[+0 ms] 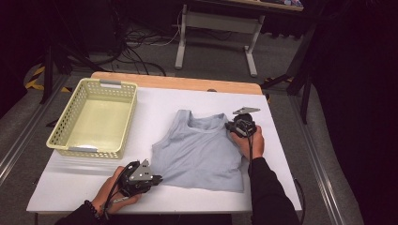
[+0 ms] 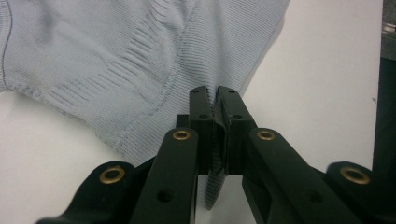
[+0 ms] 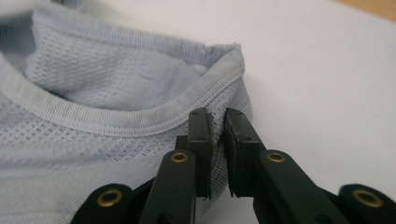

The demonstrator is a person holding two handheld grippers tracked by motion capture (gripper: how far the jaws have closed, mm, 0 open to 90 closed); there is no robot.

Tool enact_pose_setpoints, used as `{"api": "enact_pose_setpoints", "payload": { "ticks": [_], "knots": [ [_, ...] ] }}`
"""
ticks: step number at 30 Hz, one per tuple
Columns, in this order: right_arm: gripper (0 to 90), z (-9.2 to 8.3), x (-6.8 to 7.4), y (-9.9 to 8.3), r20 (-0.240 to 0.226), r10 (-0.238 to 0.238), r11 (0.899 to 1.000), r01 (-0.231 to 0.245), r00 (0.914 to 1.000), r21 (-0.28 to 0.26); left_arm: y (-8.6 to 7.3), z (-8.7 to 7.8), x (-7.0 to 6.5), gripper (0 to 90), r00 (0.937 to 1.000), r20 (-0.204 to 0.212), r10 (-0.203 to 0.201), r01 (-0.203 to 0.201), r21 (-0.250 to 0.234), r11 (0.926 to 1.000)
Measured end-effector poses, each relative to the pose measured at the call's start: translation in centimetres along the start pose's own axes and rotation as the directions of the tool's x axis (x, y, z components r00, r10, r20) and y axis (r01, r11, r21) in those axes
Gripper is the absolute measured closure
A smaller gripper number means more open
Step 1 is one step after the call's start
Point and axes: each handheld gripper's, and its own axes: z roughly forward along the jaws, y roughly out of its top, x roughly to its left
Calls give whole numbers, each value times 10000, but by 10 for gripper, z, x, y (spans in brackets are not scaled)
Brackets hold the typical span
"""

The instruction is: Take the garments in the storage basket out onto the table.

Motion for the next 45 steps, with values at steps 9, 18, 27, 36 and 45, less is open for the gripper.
{"api": "enact_pose_setpoints", "payload": {
  "ticks": [9, 18, 27, 36, 45],
  "knots": [
    [717, -5, -13, -3, 642, 565, 9973, -533, 9963, -504, 3, 3, -4, 856, 9995, 90, 316, -318, 178, 9993],
    [507, 20, -15, 7, -192, 159, 9999, -160, 9997, -39, -4, -4, -3, 860, 9986, 345, 401, -411, 281, 9988],
    [846, 37, -11, 7, -842, -184, 9994, 207, 9963, 260, -2, 0, -7, 859, 9987, 177, 483, -485, 100, 9988],
    [866, 23, -18, 11, 730, -243, 9988, 272, 9970, -397, 6, 14, 0, 856, 9998, 120, 156, -151, -384, 9991],
    [748, 2, -23, 11, 1387, 16, 9943, 132, 9903, -1057, 10, 18, 8, 853, 9998, -12, 201, -201, -438, 9988]
  ]
}}
